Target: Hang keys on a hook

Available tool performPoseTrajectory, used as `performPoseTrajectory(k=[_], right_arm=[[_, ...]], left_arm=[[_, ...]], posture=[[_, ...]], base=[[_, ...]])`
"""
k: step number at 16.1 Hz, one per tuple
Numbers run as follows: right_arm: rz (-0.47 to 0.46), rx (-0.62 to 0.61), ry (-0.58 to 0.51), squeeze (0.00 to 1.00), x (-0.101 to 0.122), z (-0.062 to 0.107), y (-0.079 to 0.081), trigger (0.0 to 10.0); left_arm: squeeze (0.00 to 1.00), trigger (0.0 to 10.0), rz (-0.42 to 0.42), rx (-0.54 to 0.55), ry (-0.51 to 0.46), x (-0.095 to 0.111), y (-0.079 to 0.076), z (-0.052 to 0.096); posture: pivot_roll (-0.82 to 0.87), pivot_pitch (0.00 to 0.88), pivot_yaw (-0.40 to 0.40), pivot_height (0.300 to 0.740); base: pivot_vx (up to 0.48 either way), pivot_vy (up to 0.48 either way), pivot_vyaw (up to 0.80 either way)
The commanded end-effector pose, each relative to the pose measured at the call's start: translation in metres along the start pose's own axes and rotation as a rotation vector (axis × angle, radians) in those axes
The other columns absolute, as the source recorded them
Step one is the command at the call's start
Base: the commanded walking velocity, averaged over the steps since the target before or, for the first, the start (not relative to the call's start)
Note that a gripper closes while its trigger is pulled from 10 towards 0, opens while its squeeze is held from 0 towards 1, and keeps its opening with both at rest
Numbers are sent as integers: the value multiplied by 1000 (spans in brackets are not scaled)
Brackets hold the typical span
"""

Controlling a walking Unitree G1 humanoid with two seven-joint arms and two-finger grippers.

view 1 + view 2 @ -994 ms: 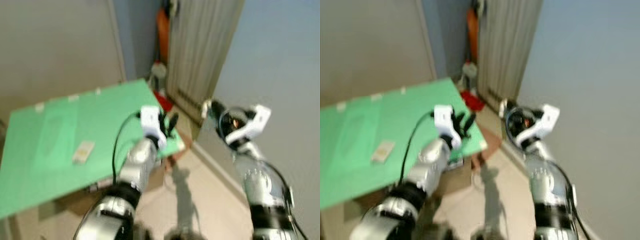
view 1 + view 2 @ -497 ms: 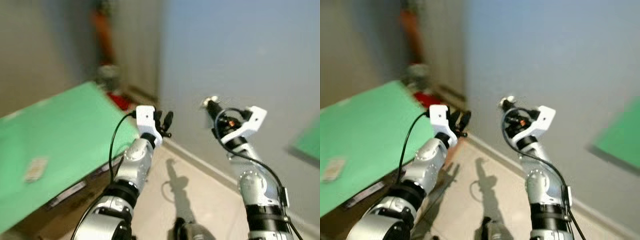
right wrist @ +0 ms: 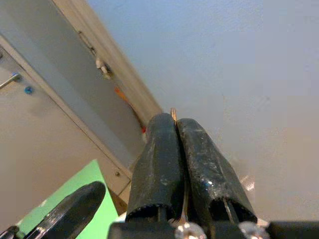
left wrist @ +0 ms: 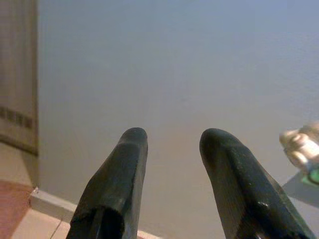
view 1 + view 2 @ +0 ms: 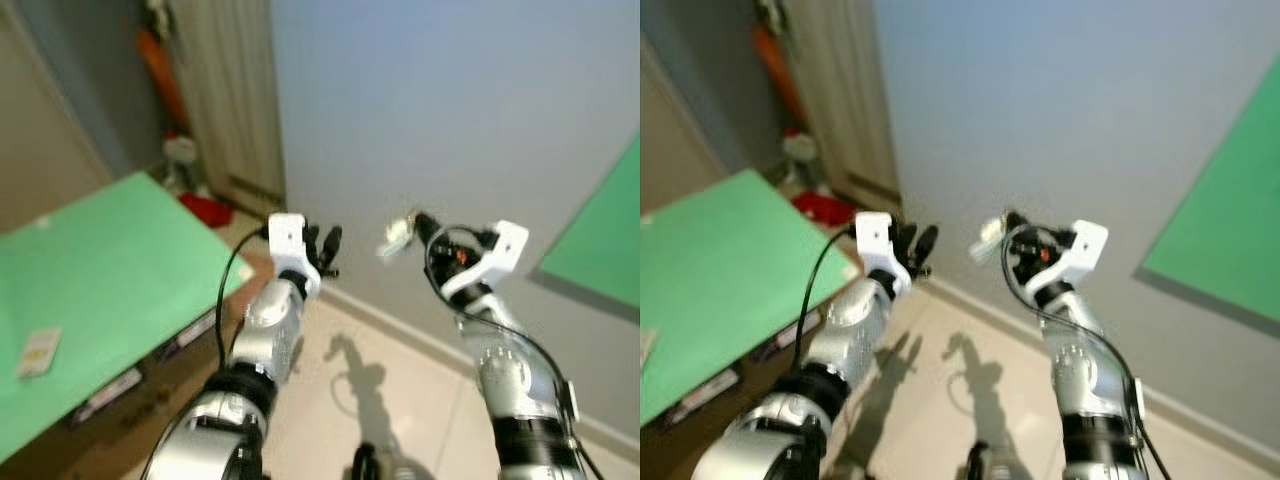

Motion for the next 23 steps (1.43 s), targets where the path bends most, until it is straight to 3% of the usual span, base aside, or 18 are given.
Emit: performPoseTrajectory(k=[1, 10, 17, 23], right_arm=[[13, 3, -3, 0, 1, -1, 2, 10000], [-5, 37, -3, 0, 2, -2, 8, 10000], [-87, 175, -112, 0, 27, 1, 29, 10000], [-99, 270, -123, 0, 36, 6, 45, 10000]], left_arm=[[0, 10000, -11, -4, 4, -1, -2, -1], [0, 10000, -15, -11, 2, -1, -1, 0], [0, 10000, -9, -21, -10, 0, -1, 1], [0, 10000, -1, -37, -19, 2, -4, 0]], posture=[[-134, 71, -1, 740], [-136, 63, -5, 740], [-136, 53, 0, 740], [-143, 47, 4, 740]], base=[[0, 0, 0], [0, 0, -800], [0, 0, -800], [0, 0, 0]])
Point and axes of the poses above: a point about 5 cm out from each wrist's last joint towards the gripper, its own z axis pointing back from the gripper into the wrist, its own x axis along the axis of the wrist's last joint, y = z × x, the point moved 5 cm from there along -z, pointing out of the wrist towards the gripper, and after that the axes turned 7 degrees about -z, right-handed, at the moved point
